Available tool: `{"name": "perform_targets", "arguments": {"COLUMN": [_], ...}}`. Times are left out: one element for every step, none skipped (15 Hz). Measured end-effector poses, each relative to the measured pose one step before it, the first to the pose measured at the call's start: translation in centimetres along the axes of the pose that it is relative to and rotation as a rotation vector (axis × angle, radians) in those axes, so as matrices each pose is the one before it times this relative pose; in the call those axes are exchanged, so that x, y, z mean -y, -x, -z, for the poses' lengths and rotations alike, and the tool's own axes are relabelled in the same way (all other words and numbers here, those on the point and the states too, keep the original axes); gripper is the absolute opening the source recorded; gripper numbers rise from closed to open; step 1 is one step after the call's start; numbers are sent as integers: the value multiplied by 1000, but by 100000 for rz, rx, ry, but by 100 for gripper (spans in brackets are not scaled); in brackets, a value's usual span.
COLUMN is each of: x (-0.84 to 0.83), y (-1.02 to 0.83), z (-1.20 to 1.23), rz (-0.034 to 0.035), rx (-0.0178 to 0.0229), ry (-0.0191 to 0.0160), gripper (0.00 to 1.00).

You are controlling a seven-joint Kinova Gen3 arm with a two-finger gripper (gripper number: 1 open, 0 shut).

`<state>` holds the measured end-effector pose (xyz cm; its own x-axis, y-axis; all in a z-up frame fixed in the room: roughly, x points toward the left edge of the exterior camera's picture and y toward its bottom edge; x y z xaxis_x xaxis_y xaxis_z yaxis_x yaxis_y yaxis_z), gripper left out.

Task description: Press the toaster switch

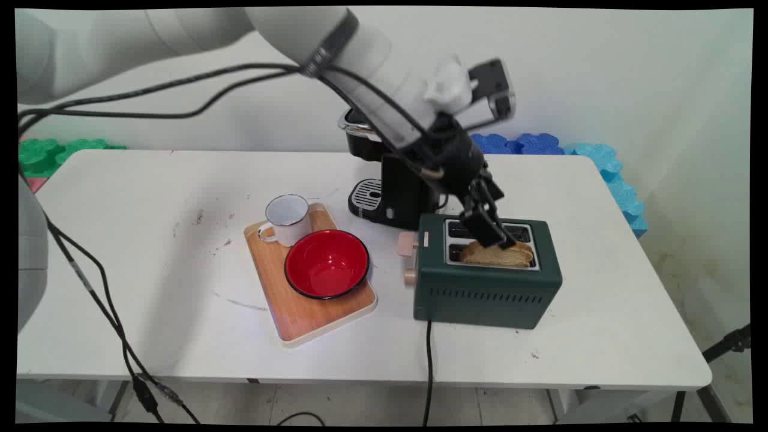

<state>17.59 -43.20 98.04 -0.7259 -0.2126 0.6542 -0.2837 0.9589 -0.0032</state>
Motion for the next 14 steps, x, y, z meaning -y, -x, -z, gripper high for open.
{"name": "perform_targets", "arguments": {"x": [94,103,172,281,346,332,364,531,384,422,356,276,275,213], "y": [6,80,259,517,691,726,783,1166,966,1125,1116,919,1085,1071], "z": [830,615,958,1114,1121,903,835,968,663,615,474,279,233,145], "rz": [893,552,725,944,917,573,411,483,316,498,564,500,601,503], "rx": [-1219,-844,-1177,-1280,-1209,-896,-798,-849,-526,-660,-573,-533,-338,-139], "ry": [-121,-124,-149,-241,-328,-254,-368,-443,-435,-343,-136,130,362,613], "gripper": [100,100,100,100,100,100,100,100,100,100,0,0,0,0]}}
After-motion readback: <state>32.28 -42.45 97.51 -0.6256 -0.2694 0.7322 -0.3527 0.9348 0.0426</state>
